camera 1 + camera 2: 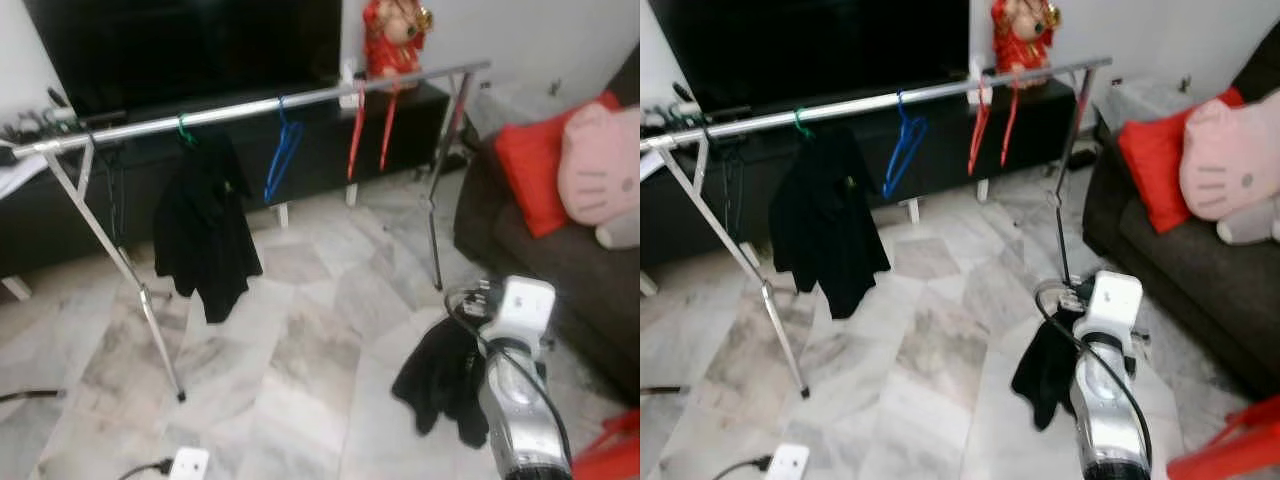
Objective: Hang hanger
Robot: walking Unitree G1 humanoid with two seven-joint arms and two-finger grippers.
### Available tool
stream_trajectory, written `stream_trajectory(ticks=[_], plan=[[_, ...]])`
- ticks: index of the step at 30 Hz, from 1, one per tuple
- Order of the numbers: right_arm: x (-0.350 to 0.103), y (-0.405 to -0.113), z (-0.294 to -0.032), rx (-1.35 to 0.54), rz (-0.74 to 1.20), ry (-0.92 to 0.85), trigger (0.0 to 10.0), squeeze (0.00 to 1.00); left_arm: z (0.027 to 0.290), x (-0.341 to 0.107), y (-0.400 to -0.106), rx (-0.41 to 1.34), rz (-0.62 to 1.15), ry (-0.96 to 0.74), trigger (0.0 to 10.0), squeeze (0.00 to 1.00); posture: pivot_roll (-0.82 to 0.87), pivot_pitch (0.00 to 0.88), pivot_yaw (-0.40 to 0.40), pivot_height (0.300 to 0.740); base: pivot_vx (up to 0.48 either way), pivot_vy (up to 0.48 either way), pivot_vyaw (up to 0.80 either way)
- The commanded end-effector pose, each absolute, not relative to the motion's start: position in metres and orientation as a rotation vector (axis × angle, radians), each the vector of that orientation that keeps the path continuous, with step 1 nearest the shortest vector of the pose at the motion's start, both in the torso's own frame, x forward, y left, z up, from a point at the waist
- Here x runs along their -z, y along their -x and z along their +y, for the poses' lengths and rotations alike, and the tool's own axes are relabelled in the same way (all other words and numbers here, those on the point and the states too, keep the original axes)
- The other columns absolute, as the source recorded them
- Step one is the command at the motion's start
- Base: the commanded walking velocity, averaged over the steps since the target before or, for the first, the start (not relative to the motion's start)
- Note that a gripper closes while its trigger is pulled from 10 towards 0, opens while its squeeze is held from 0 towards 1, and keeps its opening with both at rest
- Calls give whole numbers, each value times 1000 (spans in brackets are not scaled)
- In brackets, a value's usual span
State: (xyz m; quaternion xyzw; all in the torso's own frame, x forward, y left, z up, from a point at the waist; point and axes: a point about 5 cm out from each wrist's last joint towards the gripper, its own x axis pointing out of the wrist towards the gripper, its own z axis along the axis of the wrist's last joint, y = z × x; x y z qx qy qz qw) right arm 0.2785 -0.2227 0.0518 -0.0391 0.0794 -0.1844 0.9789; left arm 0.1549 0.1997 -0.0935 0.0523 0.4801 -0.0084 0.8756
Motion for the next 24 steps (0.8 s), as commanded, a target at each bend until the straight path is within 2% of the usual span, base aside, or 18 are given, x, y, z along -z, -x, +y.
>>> stream_trajectory(ticks=[1,7,19,24], plan=[[-56,-280,-227,387,120,89,10000,0,209,93,-152,8,1010,-132,10000,0,-119,0,-18,740,326,0,0],[-45,-274,-235,405,148,106,10000,0,210,94,-150,12,1018,-140,10000,0,-131,0,-11,740,326,0,0],[-32,-271,-226,381,162,81,10000,0,210,95,-147,20,1025,-143,10000,0,-124,0,-11,740,324,0,0],[-32,-272,-226,377,161,90,10000,0,209,95,-146,23,1027,-145,10000,0,-127,0,-11,740,326,0,-643]])
